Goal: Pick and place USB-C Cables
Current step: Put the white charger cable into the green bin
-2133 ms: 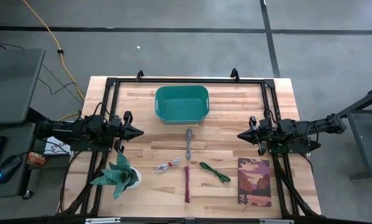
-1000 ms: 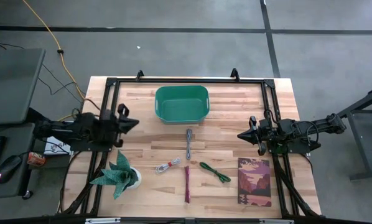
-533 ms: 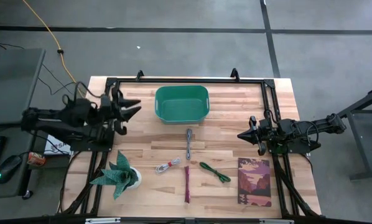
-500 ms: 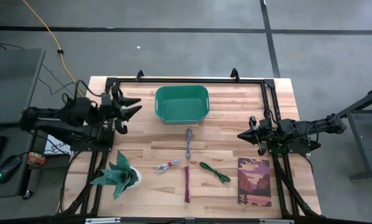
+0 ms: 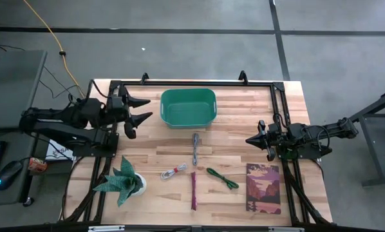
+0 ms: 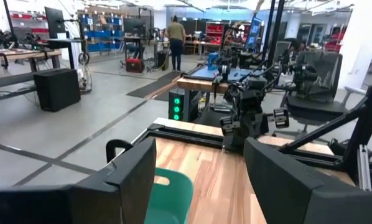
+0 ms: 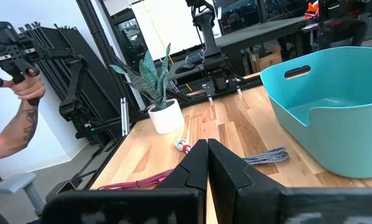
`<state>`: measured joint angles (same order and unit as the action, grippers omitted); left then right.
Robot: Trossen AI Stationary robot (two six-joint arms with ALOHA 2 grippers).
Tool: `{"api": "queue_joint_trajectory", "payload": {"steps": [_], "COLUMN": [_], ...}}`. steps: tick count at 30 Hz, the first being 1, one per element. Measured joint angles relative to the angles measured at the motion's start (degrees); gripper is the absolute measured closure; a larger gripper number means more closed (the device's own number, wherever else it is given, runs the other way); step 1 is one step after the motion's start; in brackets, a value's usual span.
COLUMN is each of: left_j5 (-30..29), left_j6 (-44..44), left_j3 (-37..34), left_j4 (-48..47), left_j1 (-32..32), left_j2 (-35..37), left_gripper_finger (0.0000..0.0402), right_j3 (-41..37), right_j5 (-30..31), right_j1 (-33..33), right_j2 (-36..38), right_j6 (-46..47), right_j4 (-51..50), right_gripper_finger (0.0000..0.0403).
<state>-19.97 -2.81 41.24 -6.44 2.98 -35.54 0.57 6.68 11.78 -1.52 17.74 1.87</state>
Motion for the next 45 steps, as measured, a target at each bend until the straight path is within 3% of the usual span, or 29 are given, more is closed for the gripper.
{"api": "queue_joint_trajectory", "payload": {"steps": [36,41,45], "left_j5": [1.5,6.33,7.3], "left_j6": [-2.44,-8.0,-8.67], "left_j3": [-0.01,-0.01,0.79], "left_j4": [-2.84,-0.71,0.75], "left_j1": [0.0,-0.14,-2.16], "left_j2": [2.09,-2.37,-10.4], "left_gripper_finger": [0.0176,0.0176,0.0176], "right_j3": [0.0,0.0,0.0], "right_j5": [2.2,2.2,2.19], "right_j1": [-0.01,0.0,-0.01], "right_j2": [-0.02,-0.02,-0.02], "right_j6": [1.27,1.3,1.31], "right_j4": [3.3,3.3,3.3], "right_gripper_finger": [0.0402,0.0402,0.0402]}}
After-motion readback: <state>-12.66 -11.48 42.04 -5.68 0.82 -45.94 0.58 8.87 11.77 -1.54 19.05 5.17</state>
